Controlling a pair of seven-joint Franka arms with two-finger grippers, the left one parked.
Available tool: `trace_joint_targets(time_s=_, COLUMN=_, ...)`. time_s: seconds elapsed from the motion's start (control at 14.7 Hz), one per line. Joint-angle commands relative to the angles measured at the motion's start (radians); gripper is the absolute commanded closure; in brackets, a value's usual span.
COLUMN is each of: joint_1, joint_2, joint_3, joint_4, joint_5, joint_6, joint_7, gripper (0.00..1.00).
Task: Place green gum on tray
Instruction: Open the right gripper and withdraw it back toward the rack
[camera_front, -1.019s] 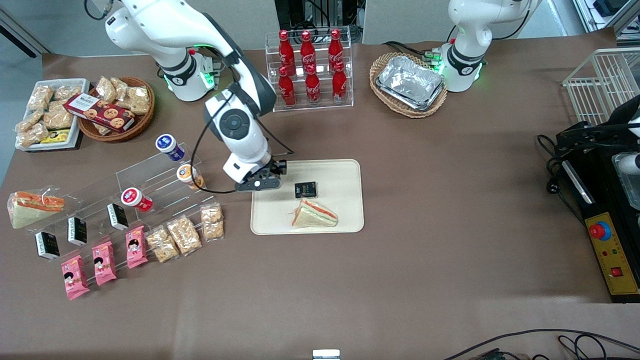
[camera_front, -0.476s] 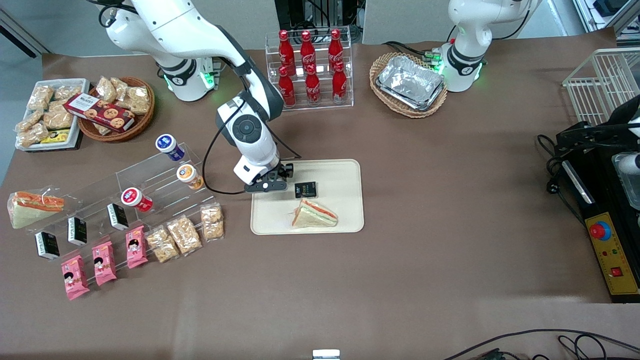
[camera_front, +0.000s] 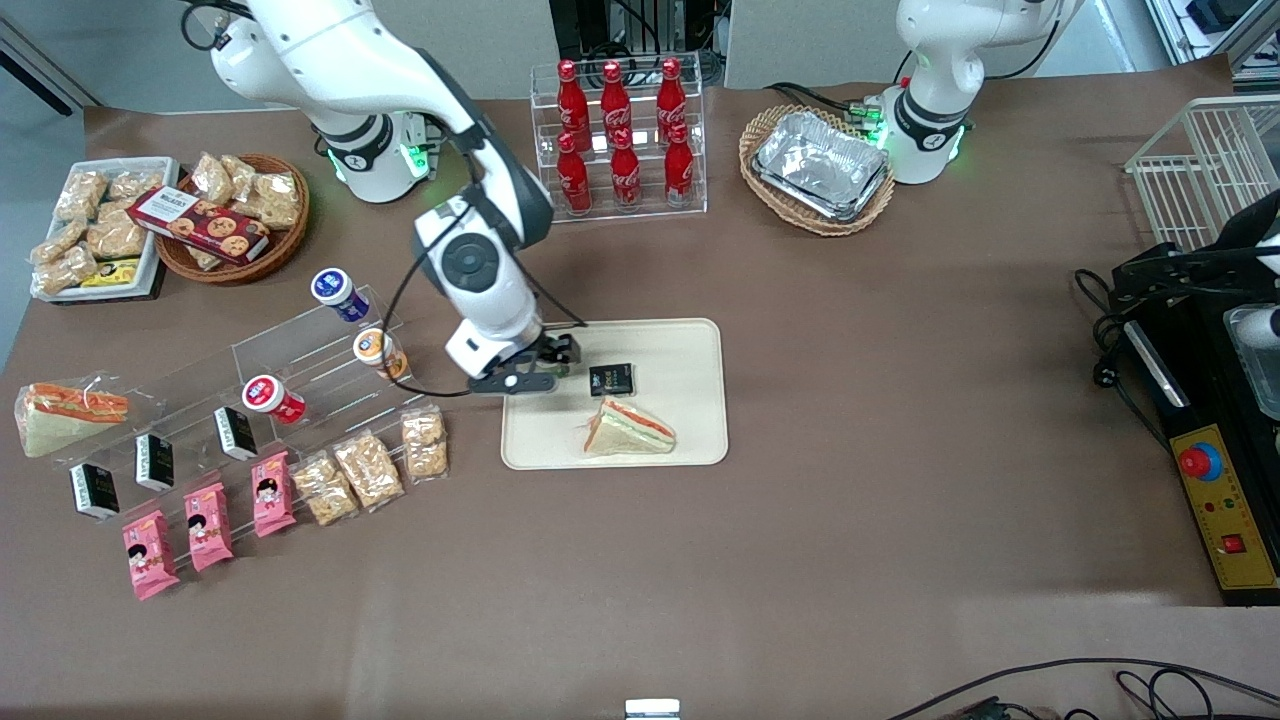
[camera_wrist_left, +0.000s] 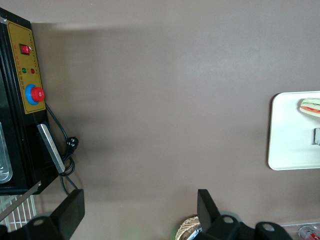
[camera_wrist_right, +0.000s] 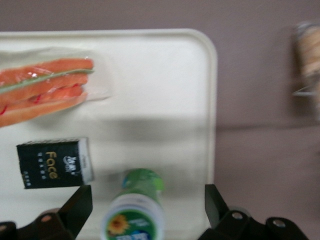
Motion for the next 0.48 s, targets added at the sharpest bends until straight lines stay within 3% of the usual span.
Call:
trace_joint_targets(time_s=0.0, joint_1=-0.149, joint_2=-0.164, joint_3=0.0, joint_4=-0.006, joint_5=0.019, joint_6=-0.179, joint_7=-0.161, gripper=0.0)
trace_joint_targets(time_s=0.41, joint_1=-0.361, joint_2=-0.352, joint_3=-0.001, joint_4=0.08, joint_5=0.009, joint_6=-0.515, joint_7=-0.307, gripper=0.0)
